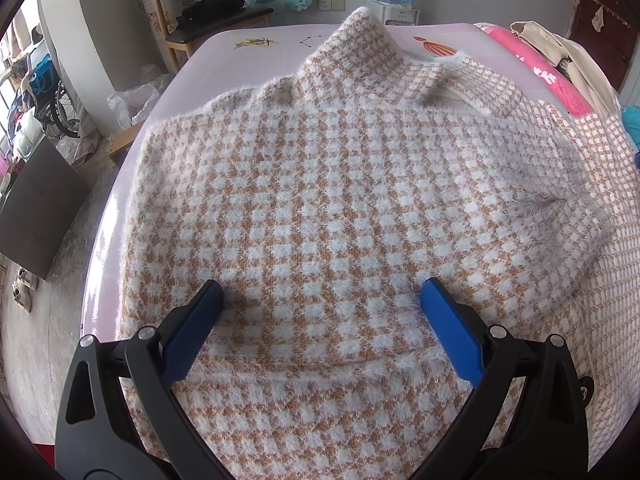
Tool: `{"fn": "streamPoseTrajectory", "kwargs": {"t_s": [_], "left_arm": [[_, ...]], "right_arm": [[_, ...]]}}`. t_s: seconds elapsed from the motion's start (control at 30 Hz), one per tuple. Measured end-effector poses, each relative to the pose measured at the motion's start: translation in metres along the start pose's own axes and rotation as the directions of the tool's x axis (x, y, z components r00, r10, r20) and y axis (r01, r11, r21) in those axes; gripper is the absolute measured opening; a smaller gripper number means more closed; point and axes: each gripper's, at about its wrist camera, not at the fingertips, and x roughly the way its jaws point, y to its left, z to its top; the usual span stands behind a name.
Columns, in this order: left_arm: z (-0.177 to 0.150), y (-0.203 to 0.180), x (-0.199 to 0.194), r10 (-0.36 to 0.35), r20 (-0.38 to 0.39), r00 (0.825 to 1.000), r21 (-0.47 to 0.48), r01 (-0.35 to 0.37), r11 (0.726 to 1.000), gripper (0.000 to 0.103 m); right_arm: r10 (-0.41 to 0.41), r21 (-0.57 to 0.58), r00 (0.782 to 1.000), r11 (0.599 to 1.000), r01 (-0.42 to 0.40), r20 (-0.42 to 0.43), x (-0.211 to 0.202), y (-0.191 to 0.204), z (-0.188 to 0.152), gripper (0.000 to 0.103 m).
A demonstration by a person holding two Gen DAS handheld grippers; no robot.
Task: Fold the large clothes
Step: 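Grasp the side edge of the houndstooth coat with the right gripper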
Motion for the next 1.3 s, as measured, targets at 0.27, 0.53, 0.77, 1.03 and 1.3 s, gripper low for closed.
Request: {"fn": "streamPoseTrajectory", "kwargs": {"t_s": [0.27,0.53,0.77,1.03,1.3], "left_arm": [[-0.002,0.0,0.0,0.001,0.002,1.0,-0.002,-0.001,1.0,0.096],[-0.002,0.0,0.0,0.001,0.004,1.0,-0.001,-0.001,1.0,0.096],[-0.002,0.0,0.001,0.001,0.002,1.0,-0.001,-0.001,1.0,0.096],[-0.002,-0.001,0.001,0.002,0.005,1.0,-0.002,-0.002,1.0,0.096],[-0.001,-0.001,0.001,0.002,0.002,1.0,-0.002,-0.002,1.0,0.096]], "right_arm": [[-0.186,0.272,0.982,0.945,0.181,-0.006,-0.063,-0.165,0.013,0.097],[-0.21,0.626,0.971,0.743,0.237,-0.118,-0.081,-0.331,-0.008,0.097],[-0.186,0.762,0.979,0.621,0.186,-0.088,-0.07,-0.385,-0.018,0.085],[-0.187,0.835,0.979,0.524,0.17,-0.082,-0.047,-0.409,-0.027,0.071],[-0.256,0.836,0.965,0.516,0.185,-0.056,-0.048,-0.407,-0.033,0.044]]}}
